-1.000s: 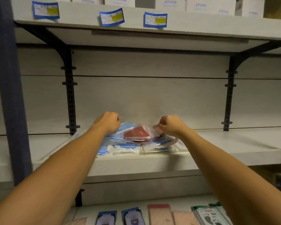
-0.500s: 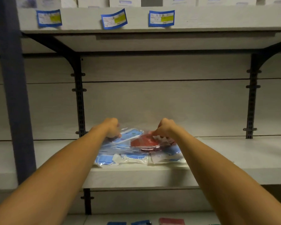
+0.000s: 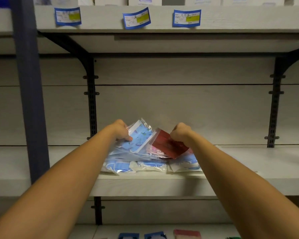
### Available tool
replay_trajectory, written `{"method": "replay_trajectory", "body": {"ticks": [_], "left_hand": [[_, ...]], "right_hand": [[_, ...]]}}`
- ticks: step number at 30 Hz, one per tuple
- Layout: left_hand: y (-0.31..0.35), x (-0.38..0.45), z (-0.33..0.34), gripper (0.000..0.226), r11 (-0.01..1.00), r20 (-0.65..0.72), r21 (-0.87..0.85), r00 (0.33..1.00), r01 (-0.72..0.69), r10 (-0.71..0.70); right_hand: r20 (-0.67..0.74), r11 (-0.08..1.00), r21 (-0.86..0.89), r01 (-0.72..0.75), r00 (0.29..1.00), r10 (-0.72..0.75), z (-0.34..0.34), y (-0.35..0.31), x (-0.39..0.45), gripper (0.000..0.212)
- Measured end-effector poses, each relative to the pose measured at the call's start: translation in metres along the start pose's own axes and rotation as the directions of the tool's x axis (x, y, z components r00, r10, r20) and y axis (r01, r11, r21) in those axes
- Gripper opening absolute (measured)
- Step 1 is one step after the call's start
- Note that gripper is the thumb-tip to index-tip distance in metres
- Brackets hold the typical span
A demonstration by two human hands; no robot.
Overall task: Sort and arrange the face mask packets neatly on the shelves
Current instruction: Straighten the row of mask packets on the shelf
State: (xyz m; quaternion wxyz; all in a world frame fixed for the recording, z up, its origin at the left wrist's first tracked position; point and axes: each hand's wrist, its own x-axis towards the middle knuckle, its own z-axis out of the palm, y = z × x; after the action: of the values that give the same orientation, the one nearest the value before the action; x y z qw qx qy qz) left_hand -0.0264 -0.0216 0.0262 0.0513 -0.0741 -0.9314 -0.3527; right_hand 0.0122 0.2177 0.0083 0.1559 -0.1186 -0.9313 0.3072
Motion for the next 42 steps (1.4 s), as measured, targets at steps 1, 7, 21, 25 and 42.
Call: {"method": "replay_trajectory", "body": {"ticks": [1, 7, 21, 25, 42], "left_hand": [[-0.001, 0.001, -0.001, 0.047, 0.995, -0.004, -0.099, 1.0, 0.016, -0.016], [-0.009, -0.004, -0.004, 0.042, 0.883, -0.071, -0.469, 0.996, 0.018, -0.058], [-0.026, -0.015, -0.017, 0.015, 0.68, -0.171, -0.716, 0.984, -0.161, 0.053], [-0.021, -0.03, -0.029, 0.023, 0.672, -0.192, -0.714, 0.978, -0.197, 0.082], [-0.055, -0.149, -0.05, 0.026, 0.699, -0.379, -0.659, 0.925, -0.278, 0.01]], "right_hand": [[-0.036, 1.0, 0.025, 0.003, 0.999, -0.002, 0.001, 0.001, -0.001, 0.023], [-0.275, 0.979, 0.203, -0.024, 0.958, 0.081, 0.002, 0.002, -0.005, 0.018], [-0.413, 0.691, 0.697, 0.19, 0.895, 0.171, -0.021, 0.003, -0.025, 0.014], [-0.386, 0.62, 0.737, 0.268, 0.92, 0.061, -0.036, -0.002, -0.04, 0.015], [0.034, 0.493, 0.862, 0.112, 0.96, -0.279, 0.01, -0.048, -0.112, 0.013]]}}
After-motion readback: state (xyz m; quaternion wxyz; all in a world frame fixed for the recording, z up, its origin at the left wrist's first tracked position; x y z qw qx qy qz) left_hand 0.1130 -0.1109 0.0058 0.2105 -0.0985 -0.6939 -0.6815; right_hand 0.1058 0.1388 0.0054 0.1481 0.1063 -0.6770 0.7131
